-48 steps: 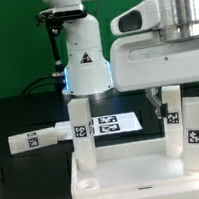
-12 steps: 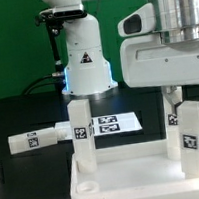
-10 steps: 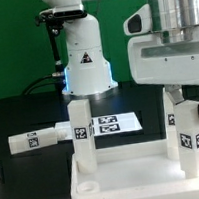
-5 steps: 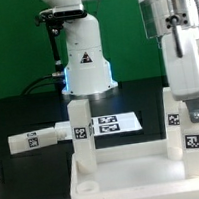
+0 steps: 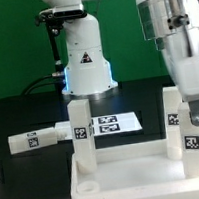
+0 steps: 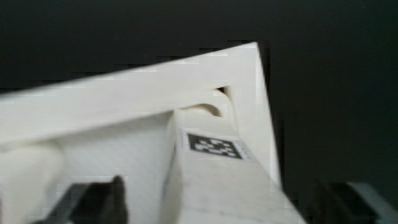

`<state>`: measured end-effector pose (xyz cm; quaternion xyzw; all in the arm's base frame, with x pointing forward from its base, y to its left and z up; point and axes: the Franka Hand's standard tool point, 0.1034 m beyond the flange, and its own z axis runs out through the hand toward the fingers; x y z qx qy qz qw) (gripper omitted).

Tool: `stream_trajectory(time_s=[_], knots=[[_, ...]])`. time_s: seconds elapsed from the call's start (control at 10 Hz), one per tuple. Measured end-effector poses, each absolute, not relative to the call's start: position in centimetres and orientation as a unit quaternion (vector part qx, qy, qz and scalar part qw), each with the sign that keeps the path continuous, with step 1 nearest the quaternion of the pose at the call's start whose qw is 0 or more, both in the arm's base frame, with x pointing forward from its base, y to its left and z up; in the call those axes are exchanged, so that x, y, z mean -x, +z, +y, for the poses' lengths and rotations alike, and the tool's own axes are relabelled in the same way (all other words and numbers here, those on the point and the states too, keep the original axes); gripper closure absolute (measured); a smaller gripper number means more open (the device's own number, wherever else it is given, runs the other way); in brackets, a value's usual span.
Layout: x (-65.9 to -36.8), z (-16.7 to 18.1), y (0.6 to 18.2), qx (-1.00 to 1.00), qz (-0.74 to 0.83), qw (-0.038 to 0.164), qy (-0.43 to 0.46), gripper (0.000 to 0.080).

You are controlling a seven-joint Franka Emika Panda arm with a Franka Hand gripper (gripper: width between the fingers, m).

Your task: Assemble desk

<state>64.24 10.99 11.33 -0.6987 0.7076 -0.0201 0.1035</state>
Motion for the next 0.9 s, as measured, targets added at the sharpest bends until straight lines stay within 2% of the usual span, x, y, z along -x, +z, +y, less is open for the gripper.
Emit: stream_trajectory(time_s=[0.1, 0.4, 0.5, 0.6, 0.7, 0.8, 0.9], knots=[[-64.3, 10.7, 11.3, 0.752, 0.651, 0.103, -0.029, 0.0181], [-64.3, 10.5, 11.3, 0.804, 0.585, 0.097, -0.038, 0.0151], [-64.3, 10.5, 11.3, 0.832, 0.546, 0.088, -0.042, 0.0151], [-64.3, 10.8, 11.4, 0.891, 0.449, 0.055, -0.051, 0.0150], [-64.5, 11.6, 11.3, 0.956, 0.289, 0.031, -0.051, 0.0150], [-64.3, 11.8, 11.1, 0.968, 0.245, 0.030, -0.041, 0.0150], [-64.4, 11.6, 11.1, 0.959, 0.277, 0.031, -0.042, 0.0150]])
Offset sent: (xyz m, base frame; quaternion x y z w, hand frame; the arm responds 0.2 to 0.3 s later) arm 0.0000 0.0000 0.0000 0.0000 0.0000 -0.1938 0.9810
